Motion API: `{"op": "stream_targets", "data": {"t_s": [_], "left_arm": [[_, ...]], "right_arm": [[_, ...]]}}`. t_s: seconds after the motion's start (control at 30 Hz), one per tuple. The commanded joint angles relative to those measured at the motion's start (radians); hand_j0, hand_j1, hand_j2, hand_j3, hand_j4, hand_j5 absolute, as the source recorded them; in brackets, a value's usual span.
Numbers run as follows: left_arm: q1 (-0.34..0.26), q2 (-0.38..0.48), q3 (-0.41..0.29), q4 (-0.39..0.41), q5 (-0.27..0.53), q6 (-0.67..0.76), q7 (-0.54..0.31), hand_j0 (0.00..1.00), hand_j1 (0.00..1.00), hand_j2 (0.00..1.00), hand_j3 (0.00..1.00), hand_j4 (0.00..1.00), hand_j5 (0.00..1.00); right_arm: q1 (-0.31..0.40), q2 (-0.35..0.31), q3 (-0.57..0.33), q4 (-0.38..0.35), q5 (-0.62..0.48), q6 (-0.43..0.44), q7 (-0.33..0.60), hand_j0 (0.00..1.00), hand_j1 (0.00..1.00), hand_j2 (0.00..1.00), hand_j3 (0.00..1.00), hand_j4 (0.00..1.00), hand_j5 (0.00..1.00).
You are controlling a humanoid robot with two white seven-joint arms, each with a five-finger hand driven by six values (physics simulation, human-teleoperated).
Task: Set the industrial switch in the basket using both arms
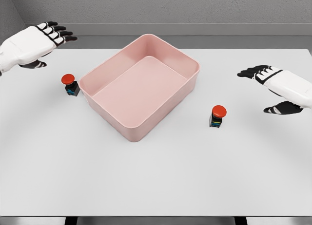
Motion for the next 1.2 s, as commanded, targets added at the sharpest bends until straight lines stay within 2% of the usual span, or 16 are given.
{"op": "stream_targets", "data": {"t_s": [0.0, 0.1, 0.17, 0.3, 0.37, 0.43, 0.47, 0.53, 0.6, 0.67, 0.77, 0.93, 1.0, 1.03, 1.17], "left_arm": [[0.0, -0.001, 0.0, 0.002, 0.002, 0.001, -0.001, 1.0, 1.0, 1.0, 1.0, 1.0, 1.0], [0.0, -0.004, 0.001, 0.008, 0.002, 0.001, -0.031, 1.0, 1.0, 1.0, 1.0, 1.0, 1.0], [-0.002, -0.024, 0.0, 0.063, 0.005, 0.001, -0.116, 1.0, 1.0, 1.0, 1.0, 1.0, 1.0], [-0.003, -0.06, -0.003, 0.109, 0.0, 0.001, -0.186, 1.0, 1.0, 1.0, 1.0, 1.0, 1.0], [-0.003, -0.074, -0.005, 0.134, 0.003, 0.001, -0.193, 1.0, 1.0, 1.0, 1.0, 1.0, 1.0], [-0.006, -0.082, -0.023, 0.148, 0.002, 0.001, -0.196, 1.0, 1.0, 1.0, 1.0, 1.0, 1.0], [-0.015, -0.088, -0.046, 0.175, 0.002, 0.001, -0.196, 1.0, 1.0, 1.0, 1.0, 1.0, 1.0], [-0.017, -0.1, -0.048, 0.192, 0.002, 0.001, -0.196, 1.0, 1.0, 1.0, 1.0, 1.0, 1.0], [-0.018, -0.102, -0.057, 0.197, 0.002, 0.001, -0.196, 1.0, 1.0, 1.0, 1.0, 1.0, 1.0], [-0.048, -0.119, -0.08, 0.241, 0.002, 0.001, -0.196, 1.0, 1.0, 1.0, 1.0, 1.0, 1.0], [-0.052, -0.123, -0.088, 0.25, 0.003, 0.001, -0.196, 1.0, 1.0, 1.0, 1.0, 1.0, 1.0], [-0.052, -0.126, -0.094, 0.247, 0.009, 0.001, -0.203, 1.0, 1.0, 1.0, 1.0, 1.0, 1.0], [-0.052, -0.131, -0.092, 0.25, 0.015, 0.001, -0.226, 1.0, 1.0, 1.0, 1.0, 1.0, 1.0], [-0.054, -0.132, -0.092, 0.252, 0.017, 0.001, -0.226, 1.0, 1.0, 1.0, 1.0, 1.0, 1.0], [-0.054, -0.132, -0.092, 0.252, 0.017, 0.001, -0.226, 1.0, 1.0, 1.0, 1.0, 1.0, 1.0]], "right_arm": [[0.0, -0.003, -0.001, -0.001, -0.003, 0.0, 0.0, 1.0, 1.0, 1.0, 1.0, 1.0, 1.0], [-0.002, -0.007, -0.005, 0.001, -0.004, 0.0, 0.0, 1.0, 1.0, 1.0, 1.0, 1.0, 1.0], [-0.012, -0.009, -0.005, 0.001, -0.007, 0.009, -0.002, 1.0, 1.0, 1.0, 1.0, 1.0, 1.0], [-0.014, 0.0, 0.022, 0.001, -0.009, 0.027, 0.001, 1.0, 1.0, 1.0, 1.0, 1.0, 1.0], [-0.017, 0.0, 0.038, 0.001, -0.009, 0.027, 0.003, 1.0, 1.0, 1.0, 1.0, 1.0, 1.0], [-0.07, 0.019, 0.11, 0.002, -0.009, 0.081, 0.124, 1.0, 1.0, 1.0, 1.0, 1.0, 1.0], [-0.121, 0.025, 0.17, 0.005, -0.009, 0.104, 0.15, 1.0, 1.0, 1.0, 1.0, 1.0, 1.0], [-0.212, 0.06, 0.275, 0.013, -0.009, 0.167, 0.219, 1.0, 1.0, 1.0, 1.0, 1.0, 1.0], [-0.259, 0.085, 0.331, 0.014, -0.009, 0.208, 0.256, 1.0, 1.0, 1.0, 1.0, 1.0, 1.0], [-0.268, 0.091, 0.338, 0.016, -0.009, 0.237, 0.303, 1.0, 1.0, 1.0, 1.0, 1.0, 1.0], [-0.314, 0.105, 0.377, 0.027, -0.007, 0.237, 0.353, 1.0, 1.0, 1.0, 1.0, 1.0, 1.0], [-0.331, 0.115, 0.386, 0.027, -0.007, 0.234, 0.353, 1.0, 1.0, 1.0, 1.0, 1.0, 1.0], [-0.362, 0.138, 0.42, 0.027, -0.006, 0.234, 0.354, 1.0, 1.0, 1.0, 1.0, 1.0, 1.0], [-0.405, 0.143, 0.463, 0.027, -0.006, 0.236, 0.354, 1.0, 1.0, 1.0, 1.0, 1.0, 1.0], [-0.425, 0.155, 0.466, 0.028, -0.006, 0.236, 0.371, 1.0, 1.0, 1.0, 1.0, 1.0, 1.0]]}}
